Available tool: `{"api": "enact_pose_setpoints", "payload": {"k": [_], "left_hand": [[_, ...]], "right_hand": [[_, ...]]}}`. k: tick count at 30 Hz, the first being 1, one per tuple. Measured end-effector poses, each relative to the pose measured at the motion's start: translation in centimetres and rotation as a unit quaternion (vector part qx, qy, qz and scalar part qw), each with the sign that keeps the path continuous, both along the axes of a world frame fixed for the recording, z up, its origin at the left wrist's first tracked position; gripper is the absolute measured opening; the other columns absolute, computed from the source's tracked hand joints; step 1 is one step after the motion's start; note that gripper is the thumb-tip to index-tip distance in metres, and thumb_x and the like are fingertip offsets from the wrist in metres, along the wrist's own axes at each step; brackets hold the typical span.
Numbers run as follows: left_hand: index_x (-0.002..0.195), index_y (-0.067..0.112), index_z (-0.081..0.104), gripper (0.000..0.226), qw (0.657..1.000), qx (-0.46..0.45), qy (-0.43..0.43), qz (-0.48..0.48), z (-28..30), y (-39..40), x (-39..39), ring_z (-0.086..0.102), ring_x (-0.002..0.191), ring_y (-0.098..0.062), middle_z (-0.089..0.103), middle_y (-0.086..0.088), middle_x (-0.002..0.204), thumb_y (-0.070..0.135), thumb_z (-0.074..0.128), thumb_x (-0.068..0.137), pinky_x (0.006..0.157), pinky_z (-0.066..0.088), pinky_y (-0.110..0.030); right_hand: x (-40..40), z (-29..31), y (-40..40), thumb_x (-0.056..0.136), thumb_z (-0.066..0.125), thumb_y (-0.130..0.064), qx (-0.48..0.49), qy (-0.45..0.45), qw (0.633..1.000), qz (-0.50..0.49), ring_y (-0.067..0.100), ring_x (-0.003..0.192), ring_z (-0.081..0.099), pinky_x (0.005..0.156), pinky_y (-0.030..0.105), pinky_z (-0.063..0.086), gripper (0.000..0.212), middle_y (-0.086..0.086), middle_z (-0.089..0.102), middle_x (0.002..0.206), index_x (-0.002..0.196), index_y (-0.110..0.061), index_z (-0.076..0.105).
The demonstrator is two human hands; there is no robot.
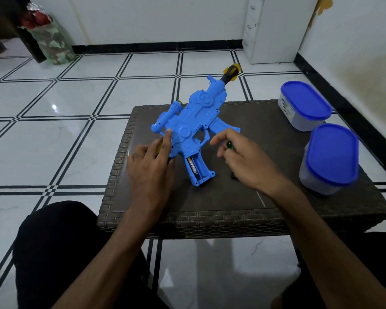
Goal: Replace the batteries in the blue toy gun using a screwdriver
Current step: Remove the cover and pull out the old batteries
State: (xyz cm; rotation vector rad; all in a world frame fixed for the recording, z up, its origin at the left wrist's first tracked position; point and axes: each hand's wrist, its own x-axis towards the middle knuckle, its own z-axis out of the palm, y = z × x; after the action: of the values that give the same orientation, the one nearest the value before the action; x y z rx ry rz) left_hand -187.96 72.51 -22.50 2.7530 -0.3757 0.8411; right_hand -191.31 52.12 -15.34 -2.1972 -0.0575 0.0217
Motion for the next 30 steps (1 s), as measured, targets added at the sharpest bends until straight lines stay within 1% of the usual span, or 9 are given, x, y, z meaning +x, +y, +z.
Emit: {"api": "enact_pose_setpoints", "payload": {"k": [2,5,7,10,13,15,19,25,30], "left_hand": [[0.144,0.014,0.045,0.065,0.999,-0.026,0.034,0.007,0.1,0.1,-0.1,0.052,0.094,-0.033,0.064,-0.004,0.125,0.021,0.068,0.084,0.081,0.042,-0.039],[0.145,0.023,0.044,0.063,0.992,-0.064,0.11,0.016,0.1,0.6,0.1,0.051,0.099,-0.031,0.065,-0.001,0.124,0.026,0.066,0.086,0.083,0.042,-0.036],[0.145,0.029,0.043,0.063,0.986,-0.084,0.145,0.023,-0.4,0.9,0.3,0.052,0.097,-0.029,0.067,0.001,0.118,0.027,0.063,0.085,0.081,0.039,-0.032],[0.142,0.028,0.048,0.061,0.983,-0.082,0.162,0.025,-1.0,1.4,0.8,0.058,0.098,-0.03,0.068,-0.001,0.117,0.03,0.062,0.083,0.087,0.037,-0.03],[0.138,0.022,0.054,0.055,0.983,-0.077,0.164,0.027,-1.1,1.5,0.7,0.059,0.105,-0.031,0.065,-0.003,0.124,0.033,0.063,0.085,0.091,0.042,-0.036],[0.135,0.022,0.057,0.052,0.984,-0.079,0.156,0.03,-0.9,1.3,0.5,0.057,0.11,-0.028,0.061,-0.001,0.131,0.04,0.06,0.087,0.095,0.041,-0.036],[0.134,0.026,0.057,0.058,0.982,-0.089,0.162,0.03,-0.9,0.9,0.1,0.049,0.119,-0.024,0.055,0.001,0.136,0.057,0.057,0.085,0.099,0.039,-0.036],[0.127,0.032,0.063,0.061,0.984,-0.101,0.145,-0.035,-1.5,0.7,0.2,0.044,0.125,-0.024,0.05,0.0,0.14,0.064,0.066,0.075,0.101,0.04,-0.041],[0.123,0.033,0.066,0.063,0.98,-0.103,0.16,-0.05,-1.3,0.6,0.2,0.044,0.123,-0.019,0.055,0.007,0.135,0.07,0.062,0.072,0.1,0.039,-0.034]], "right_hand": [[0.0,-0.6,0.3,0.095,0.04,0.004,0.044,-0.01,0.999,0.012,0.019,0.087,0.064,0.084,0.04,0.054,0.033,0.0,0.065,0.095,0.112,-0.018,0.059],[0.3,-0.6,0.6,0.095,0.053,0.007,0.182,-0.058,0.982,-0.011,0.011,0.1,0.068,0.093,0.029,0.055,0.023,0.005,0.07,0.103,0.111,-0.007,0.061],[0.6,-0.4,0.9,0.094,0.058,0.004,0.258,-0.104,0.96,-0.045,0.011,0.104,0.069,0.09,0.027,0.056,0.014,0.006,0.072,0.105,0.104,-0.005,0.061],[1.1,-0.6,1.5,0.094,0.061,-0.004,0.324,-0.127,0.933,-0.09,0.015,0.104,0.07,0.077,0.025,0.057,0.011,0.007,0.073,0.106,0.094,-0.014,0.055],[1.7,-1.9,1.9,0.094,0.062,-0.008,0.329,-0.145,0.926,-0.116,0.015,0.103,0.07,0.081,0.03,0.058,0.016,0.008,0.073,0.104,0.089,-0.018,0.052],[1.9,-2.9,2.2,0.094,0.063,-0.009,0.322,-0.159,0.924,-0.13,0.014,0.102,0.07,0.084,0.036,0.058,0.018,0.008,0.073,0.102,0.088,-0.021,0.052],[2.1,-4.6,2.8,0.093,0.065,-0.012,0.317,-0.168,0.92,-0.155,0.016,0.101,0.07,0.086,0.042,0.057,0.019,0.011,0.072,0.102,0.087,-0.023,0.051],[2.4,-5.0,3.3,0.093,0.066,-0.015,0.338,-0.168,0.912,-0.163,0.018,0.097,0.071,0.084,0.038,0.056,0.018,0.016,0.071,0.1,0.087,-0.024,0.051],[2.4,-5.0,3.0,0.091,0.067,-0.019,0.336,-0.169,0.912,-0.163,0.017,0.093,0.073,0.075,0.028,0.054,0.016,0.015,0.073,0.095,0.088,-0.023,0.051]]}}
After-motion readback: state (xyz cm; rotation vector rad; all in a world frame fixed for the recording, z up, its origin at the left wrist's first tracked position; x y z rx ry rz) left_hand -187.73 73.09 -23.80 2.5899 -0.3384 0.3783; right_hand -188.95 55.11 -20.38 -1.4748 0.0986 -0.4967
